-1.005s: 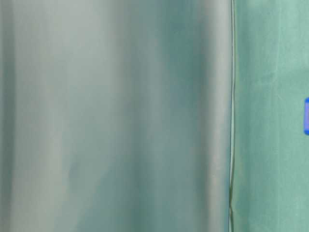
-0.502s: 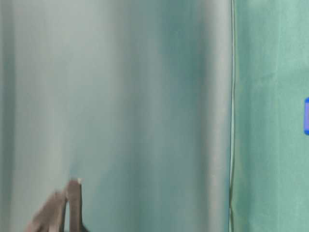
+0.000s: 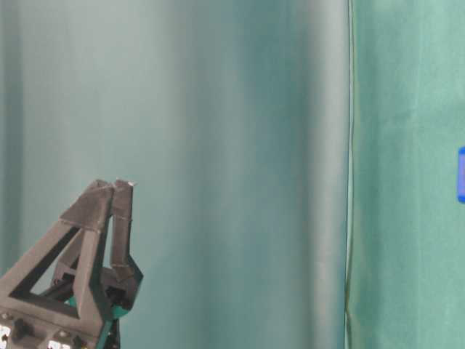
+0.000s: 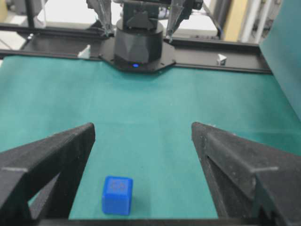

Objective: Handover the blue block to the right arm after grasping it with the left arm, then place it in the designated position.
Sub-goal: 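Move the open left gripper toward the blue cube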

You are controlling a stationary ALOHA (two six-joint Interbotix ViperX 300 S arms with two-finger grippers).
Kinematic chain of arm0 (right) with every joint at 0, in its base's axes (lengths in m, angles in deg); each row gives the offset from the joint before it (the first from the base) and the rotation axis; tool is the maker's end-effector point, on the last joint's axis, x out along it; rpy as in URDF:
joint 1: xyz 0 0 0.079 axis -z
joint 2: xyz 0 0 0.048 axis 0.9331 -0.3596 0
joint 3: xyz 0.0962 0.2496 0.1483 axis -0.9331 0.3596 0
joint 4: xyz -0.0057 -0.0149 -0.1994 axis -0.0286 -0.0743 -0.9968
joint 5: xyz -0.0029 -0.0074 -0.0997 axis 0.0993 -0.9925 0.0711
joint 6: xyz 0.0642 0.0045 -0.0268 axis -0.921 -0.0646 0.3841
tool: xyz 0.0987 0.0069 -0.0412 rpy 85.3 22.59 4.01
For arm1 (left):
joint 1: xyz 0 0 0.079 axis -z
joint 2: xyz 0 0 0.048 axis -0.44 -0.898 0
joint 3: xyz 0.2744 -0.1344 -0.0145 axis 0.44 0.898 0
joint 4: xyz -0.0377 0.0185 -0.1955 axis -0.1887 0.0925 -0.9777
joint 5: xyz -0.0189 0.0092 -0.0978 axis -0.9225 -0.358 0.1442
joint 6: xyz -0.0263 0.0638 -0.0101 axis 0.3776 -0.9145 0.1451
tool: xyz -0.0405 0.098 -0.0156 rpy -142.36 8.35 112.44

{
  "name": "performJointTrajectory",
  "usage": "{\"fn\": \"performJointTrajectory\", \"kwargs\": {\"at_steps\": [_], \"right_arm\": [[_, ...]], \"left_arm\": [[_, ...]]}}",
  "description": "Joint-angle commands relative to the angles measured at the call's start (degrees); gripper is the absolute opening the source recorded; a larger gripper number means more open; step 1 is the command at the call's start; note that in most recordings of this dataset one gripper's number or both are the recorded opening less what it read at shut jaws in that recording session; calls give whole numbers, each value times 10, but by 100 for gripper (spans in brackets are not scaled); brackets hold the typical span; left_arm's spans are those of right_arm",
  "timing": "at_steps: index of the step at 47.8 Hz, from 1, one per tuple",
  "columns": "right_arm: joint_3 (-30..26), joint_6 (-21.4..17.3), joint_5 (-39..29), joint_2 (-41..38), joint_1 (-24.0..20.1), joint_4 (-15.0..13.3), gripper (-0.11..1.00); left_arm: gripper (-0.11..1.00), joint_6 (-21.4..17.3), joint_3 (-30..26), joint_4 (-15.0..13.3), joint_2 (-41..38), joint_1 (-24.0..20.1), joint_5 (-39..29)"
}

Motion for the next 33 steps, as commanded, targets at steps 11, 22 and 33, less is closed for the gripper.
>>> {"fn": "performJointTrajectory", "kwargs": {"at_steps": [11,22,33], "right_arm": [[-15,0,6,-4,1,2,94],[-17,-1,6,-4,1,2,94],[-19,0,4,-4,1,1,94]], "left_arm": [[100,4,-26,1,4,2,-48],[100,4,-74,1,-11,3,-174],[100,5,-136,1,-42,2,-317]]}}
